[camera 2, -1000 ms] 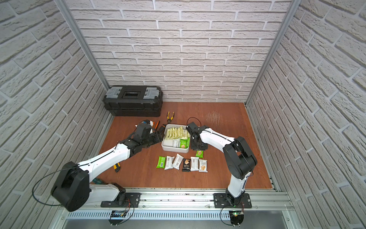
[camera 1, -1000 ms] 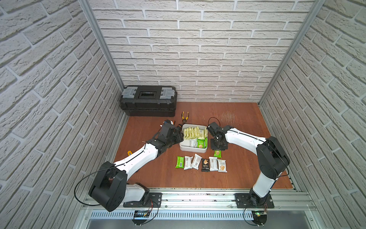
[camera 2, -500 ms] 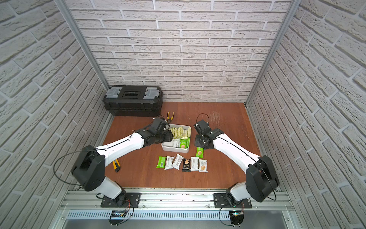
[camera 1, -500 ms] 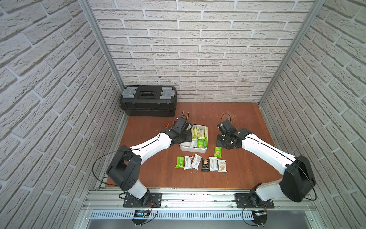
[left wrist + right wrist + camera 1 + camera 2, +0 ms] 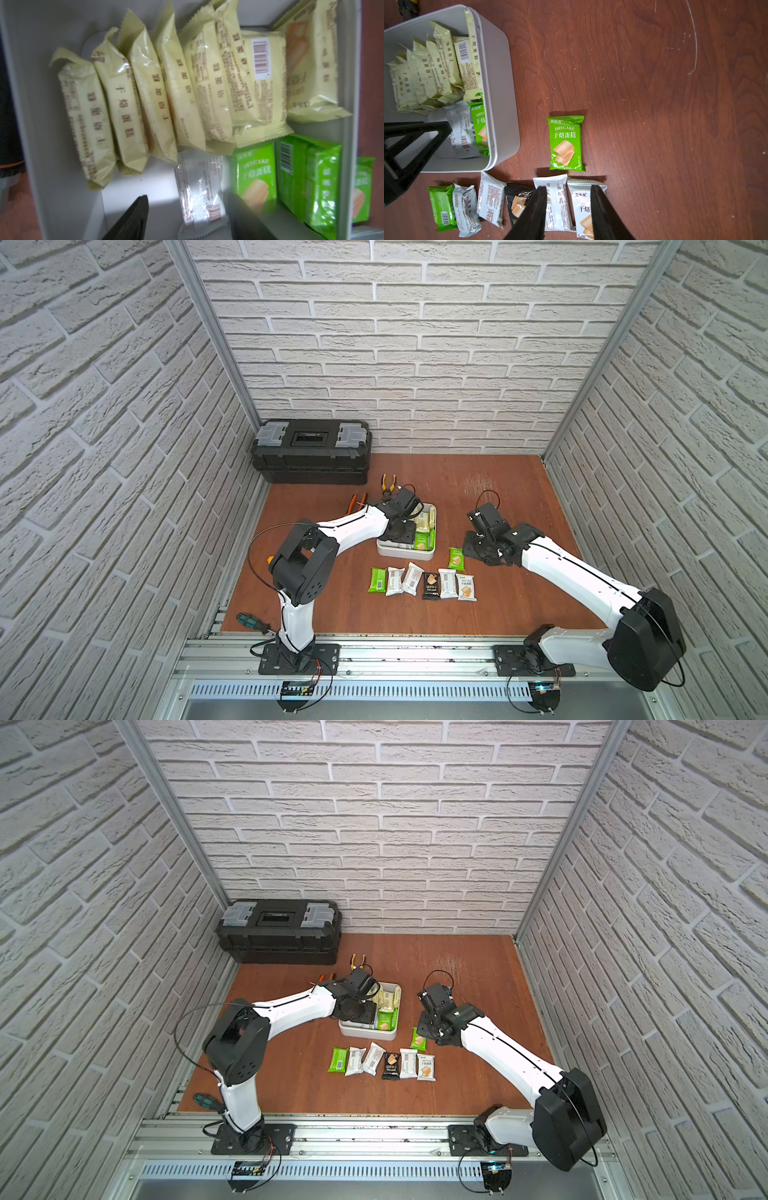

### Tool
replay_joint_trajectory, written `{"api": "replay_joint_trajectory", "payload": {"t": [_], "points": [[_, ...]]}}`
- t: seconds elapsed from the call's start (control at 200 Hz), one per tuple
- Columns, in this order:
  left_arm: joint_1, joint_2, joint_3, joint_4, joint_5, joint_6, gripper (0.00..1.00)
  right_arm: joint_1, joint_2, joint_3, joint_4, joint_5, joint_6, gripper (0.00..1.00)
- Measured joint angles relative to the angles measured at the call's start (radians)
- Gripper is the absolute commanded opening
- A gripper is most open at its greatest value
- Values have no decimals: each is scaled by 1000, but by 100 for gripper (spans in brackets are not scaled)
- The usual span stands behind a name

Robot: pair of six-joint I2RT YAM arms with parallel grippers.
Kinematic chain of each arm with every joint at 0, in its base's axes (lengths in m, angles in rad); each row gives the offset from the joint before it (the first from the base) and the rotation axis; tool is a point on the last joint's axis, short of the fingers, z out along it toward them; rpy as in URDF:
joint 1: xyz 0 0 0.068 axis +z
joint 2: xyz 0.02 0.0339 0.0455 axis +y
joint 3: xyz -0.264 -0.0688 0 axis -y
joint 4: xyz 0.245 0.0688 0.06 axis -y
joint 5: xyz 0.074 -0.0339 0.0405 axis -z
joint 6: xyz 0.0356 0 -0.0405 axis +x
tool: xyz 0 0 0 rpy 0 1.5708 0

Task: Take the cookies out of the storage box
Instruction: Pick up the cookie from the storage box.

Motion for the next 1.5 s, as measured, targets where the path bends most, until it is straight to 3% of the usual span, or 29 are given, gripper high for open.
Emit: {"api": "replay_joint_trajectory", "payload": {"t": [0.28,0.79,1.5], "points": [[-6,79,50,-24,-6,42,72,-2,-11,-25,-4,2,24,40],[-15,132,82,-35,-72,59,54,-6,-24,-29,-8,3,29,40],[-21,103,83,-50,-95,59,44,-6,-39,-29,-21,6,31,39]]}}
